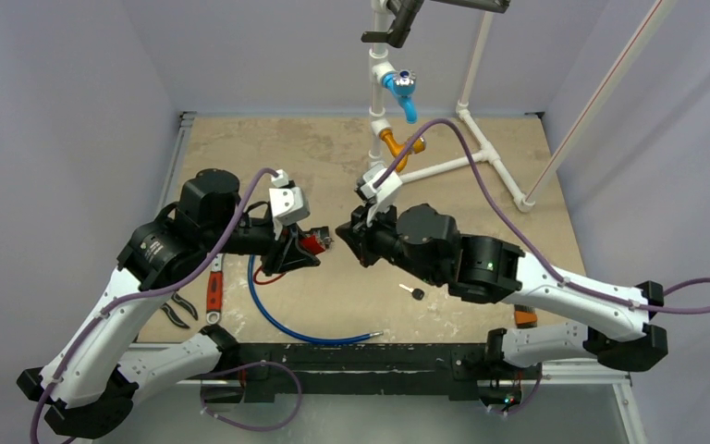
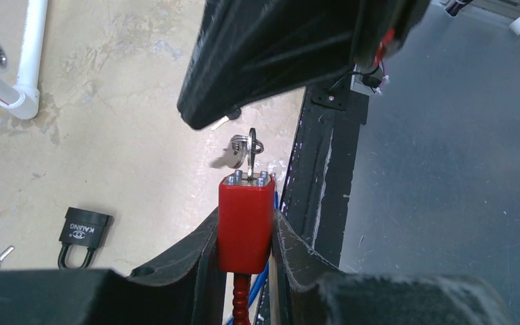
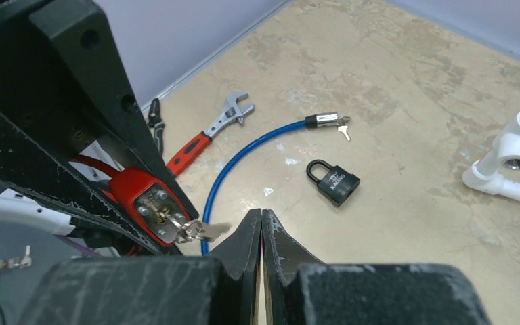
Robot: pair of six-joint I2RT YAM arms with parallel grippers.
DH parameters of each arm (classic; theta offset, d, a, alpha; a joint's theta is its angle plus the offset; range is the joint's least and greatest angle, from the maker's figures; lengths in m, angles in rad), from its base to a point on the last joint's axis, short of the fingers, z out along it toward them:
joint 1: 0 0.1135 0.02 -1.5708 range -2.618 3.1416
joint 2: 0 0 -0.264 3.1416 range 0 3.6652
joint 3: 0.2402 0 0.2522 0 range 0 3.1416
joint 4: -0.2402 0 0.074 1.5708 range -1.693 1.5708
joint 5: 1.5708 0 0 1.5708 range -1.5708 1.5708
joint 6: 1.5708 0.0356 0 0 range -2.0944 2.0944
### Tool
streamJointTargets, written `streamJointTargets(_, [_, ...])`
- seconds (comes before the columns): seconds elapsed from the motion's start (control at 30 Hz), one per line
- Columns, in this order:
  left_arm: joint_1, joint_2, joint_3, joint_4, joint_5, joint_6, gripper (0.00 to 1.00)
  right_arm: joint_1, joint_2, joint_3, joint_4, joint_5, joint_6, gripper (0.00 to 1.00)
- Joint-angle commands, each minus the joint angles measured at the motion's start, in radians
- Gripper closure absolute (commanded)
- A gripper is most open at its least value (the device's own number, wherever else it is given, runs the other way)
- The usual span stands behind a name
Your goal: Unlock with the key
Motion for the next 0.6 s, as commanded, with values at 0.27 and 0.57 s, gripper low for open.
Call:
streamJointTargets(0.27, [-0.006,-0.017,0.005,0.053,-0.007,-0.047,1.00,0.213,0.129,0.097,0.070,0.494,-0.188,1.00])
streamJointTargets(0.57, [-0.008,-0.007,0.014,0.058,0.015,-0.057,1.00,0.308,0.233,0.134,0.112,0.648,-0.282,1.00])
